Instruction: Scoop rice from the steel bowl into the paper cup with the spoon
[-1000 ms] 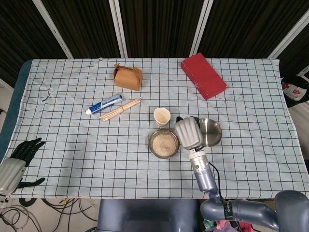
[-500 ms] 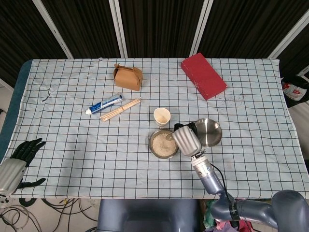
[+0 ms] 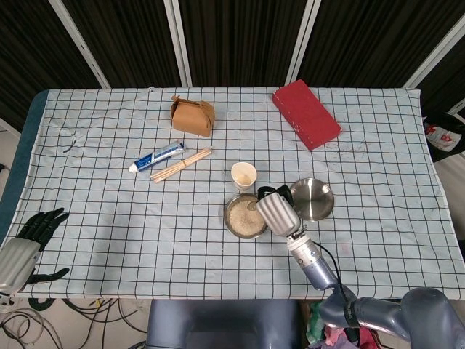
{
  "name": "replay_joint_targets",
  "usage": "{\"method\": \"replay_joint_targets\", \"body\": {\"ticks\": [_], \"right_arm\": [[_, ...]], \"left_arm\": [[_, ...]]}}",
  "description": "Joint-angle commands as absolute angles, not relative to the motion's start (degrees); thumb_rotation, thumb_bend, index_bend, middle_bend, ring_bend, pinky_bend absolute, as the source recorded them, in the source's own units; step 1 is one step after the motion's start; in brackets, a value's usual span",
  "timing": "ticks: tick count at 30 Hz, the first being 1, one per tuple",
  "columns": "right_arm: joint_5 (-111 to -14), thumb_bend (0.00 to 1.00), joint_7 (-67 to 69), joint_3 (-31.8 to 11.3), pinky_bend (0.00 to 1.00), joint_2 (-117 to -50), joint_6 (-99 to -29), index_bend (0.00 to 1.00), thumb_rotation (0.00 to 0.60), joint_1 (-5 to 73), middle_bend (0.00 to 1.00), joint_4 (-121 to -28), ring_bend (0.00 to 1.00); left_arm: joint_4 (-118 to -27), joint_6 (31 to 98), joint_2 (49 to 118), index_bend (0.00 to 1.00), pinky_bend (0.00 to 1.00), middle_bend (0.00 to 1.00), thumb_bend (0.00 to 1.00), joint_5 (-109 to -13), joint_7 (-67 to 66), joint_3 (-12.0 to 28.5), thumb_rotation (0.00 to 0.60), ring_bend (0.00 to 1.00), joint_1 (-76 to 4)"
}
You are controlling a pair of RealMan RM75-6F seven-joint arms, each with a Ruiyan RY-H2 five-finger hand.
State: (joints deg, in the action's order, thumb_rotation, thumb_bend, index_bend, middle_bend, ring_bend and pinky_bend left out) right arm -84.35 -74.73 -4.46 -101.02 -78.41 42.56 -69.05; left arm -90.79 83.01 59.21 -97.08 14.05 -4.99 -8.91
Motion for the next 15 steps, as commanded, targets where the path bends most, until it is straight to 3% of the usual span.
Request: {"method": "replay_joint_targets", "body": {"ticks": [1,15], "right_arm": [[-84.7,0.43,-74.7,-4.7,1.0,-101.4,-78.0,0.65,0.6,42.5,1.0,-68.2,1.0],[-85.7,0.43,-73.3,-3.6,1.0,-103.3,-75.7,0.65,0.6,41.4,1.0,-65.9,1.0]], "left_arm": [[-90.8,83.0,59.2,0.0,0.0,0.0,0.02,-97.0,14.1,-5.0,0.6,0.0,-8.9],[-91.4,82.3,58.8,0.0,0.0,0.0,0.02,-96.9,15.2,-5.3,0.6,0.0,-9.1]]}}
